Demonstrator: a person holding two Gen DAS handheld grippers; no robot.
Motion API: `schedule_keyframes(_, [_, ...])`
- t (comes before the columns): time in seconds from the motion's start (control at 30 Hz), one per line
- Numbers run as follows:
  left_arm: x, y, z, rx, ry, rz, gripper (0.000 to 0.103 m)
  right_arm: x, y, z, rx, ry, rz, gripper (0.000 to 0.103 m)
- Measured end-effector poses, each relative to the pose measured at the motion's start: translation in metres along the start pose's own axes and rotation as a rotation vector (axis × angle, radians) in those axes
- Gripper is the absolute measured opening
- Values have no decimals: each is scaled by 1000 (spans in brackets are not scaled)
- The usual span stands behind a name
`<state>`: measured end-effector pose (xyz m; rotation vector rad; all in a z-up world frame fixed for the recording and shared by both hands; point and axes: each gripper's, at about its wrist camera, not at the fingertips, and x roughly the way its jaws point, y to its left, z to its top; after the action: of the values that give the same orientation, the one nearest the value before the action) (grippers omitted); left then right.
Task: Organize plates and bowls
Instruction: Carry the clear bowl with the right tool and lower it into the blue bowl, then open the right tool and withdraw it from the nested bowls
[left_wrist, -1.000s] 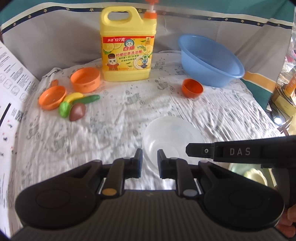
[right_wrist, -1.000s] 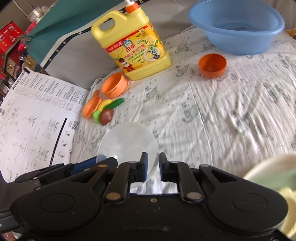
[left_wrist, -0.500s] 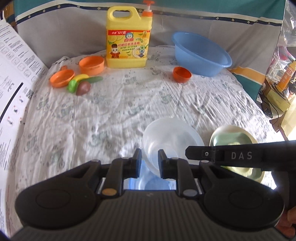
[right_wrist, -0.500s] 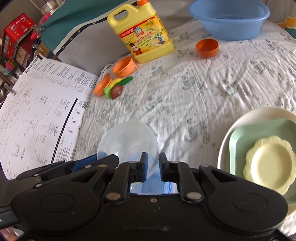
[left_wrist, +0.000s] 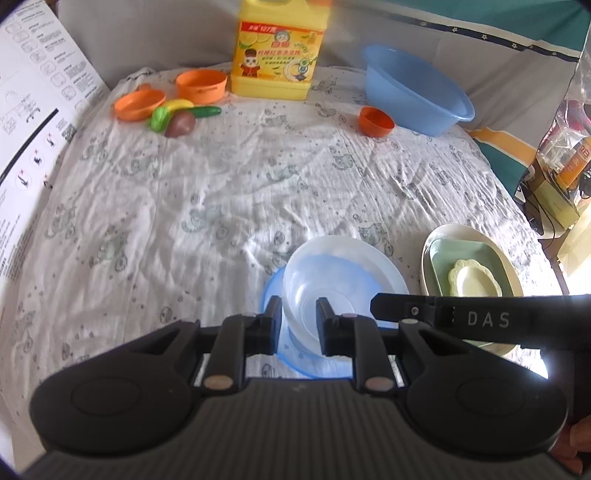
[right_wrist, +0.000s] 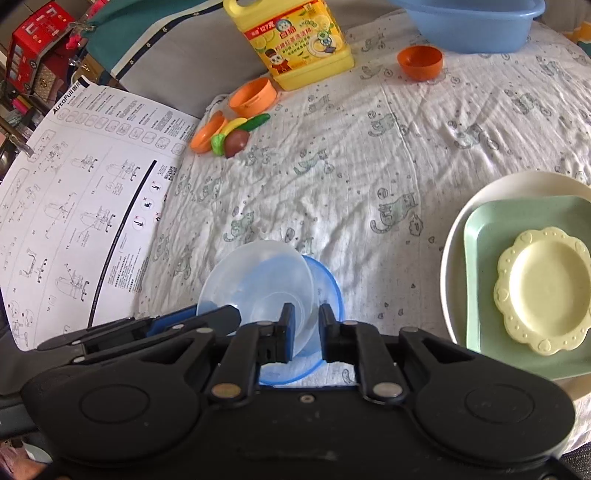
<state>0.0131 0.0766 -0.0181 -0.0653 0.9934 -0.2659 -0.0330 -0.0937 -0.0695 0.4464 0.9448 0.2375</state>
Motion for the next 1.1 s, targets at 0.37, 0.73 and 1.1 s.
schedule_keyframes(0.37, [7, 0, -2, 3, 19, 4, 19, 6, -2, 1, 5, 20, -4, 17])
schedule_keyframes(0.73, [7, 4, -2, -3, 2, 4, 34, 4, 0, 2, -14, -18, -15, 38])
schedule_keyframes(1.1, [-4, 32, -1, -40, -65, 84, 103, -7, -21, 7, 69, -95, -54, 103])
